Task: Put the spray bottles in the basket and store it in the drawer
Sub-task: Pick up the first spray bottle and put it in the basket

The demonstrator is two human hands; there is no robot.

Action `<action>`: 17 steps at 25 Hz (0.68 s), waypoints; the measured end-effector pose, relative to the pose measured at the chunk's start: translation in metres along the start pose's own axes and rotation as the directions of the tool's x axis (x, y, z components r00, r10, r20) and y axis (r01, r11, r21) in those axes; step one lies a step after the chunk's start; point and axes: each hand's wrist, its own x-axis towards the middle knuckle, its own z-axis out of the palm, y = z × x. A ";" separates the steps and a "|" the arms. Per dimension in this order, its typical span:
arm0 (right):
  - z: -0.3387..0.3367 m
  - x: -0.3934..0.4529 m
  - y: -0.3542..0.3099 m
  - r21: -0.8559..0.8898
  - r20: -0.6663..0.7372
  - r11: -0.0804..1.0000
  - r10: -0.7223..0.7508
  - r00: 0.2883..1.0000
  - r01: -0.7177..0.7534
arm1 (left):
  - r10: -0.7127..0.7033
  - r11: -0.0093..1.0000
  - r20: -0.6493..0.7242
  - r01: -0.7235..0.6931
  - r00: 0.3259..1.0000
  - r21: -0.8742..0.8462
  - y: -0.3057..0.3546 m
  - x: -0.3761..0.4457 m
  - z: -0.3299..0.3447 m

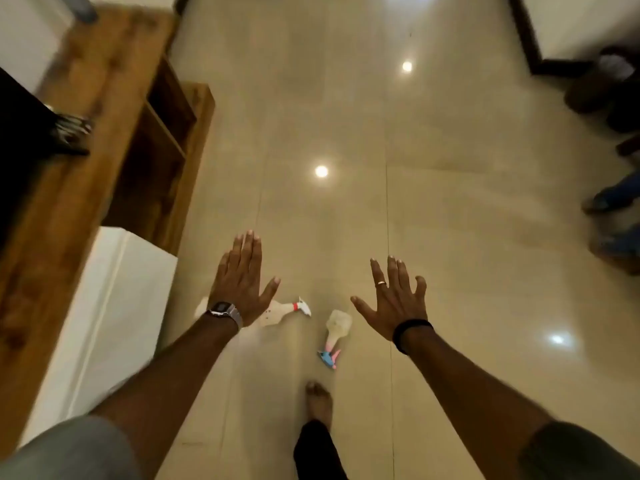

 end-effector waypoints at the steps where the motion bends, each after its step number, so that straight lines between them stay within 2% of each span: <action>1: 0.042 0.018 0.005 0.008 0.075 1.000 0.012 0.997 -0.013 | 0.008 0.999 0.072 -0.006 0.997 -0.038 0.005 0.004 0.052; 4: 0.172 0.051 0.015 0.001 0.184 1.000 0.029 0.982 -0.029 | 0.066 0.996 0.258 -0.048 0.964 -0.075 0.025 -0.002 0.188; 7: 0.306 0.068 0.011 0.052 0.308 0.997 0.043 0.950 -0.062 | 0.110 0.989 0.427 -0.056 0.897 -0.136 0.037 -0.015 0.328; 10: 0.409 0.073 -0.008 0.078 0.494 0.990 0.061 0.867 -0.114 | 0.087 0.983 0.680 0.048 0.728 -0.177 0.050 -0.023 0.434; 12: 0.451 0.070 -0.020 0.114 0.540 0.982 0.066 0.839 -0.151 | 0.115 0.969 0.760 0.094 0.640 -0.227 0.061 -0.026 0.476; 14: 0.481 0.075 -0.030 0.197 0.550 0.958 0.067 0.832 -0.208 | 0.129 0.947 0.753 0.146 0.645 -0.287 0.071 -0.025 0.509; 17: 0.501 0.086 -0.040 0.371 0.553 0.867 0.082 0.829 -0.333 | 0.085 0.879 0.696 0.275 0.713 -0.389 0.085 -0.024 0.531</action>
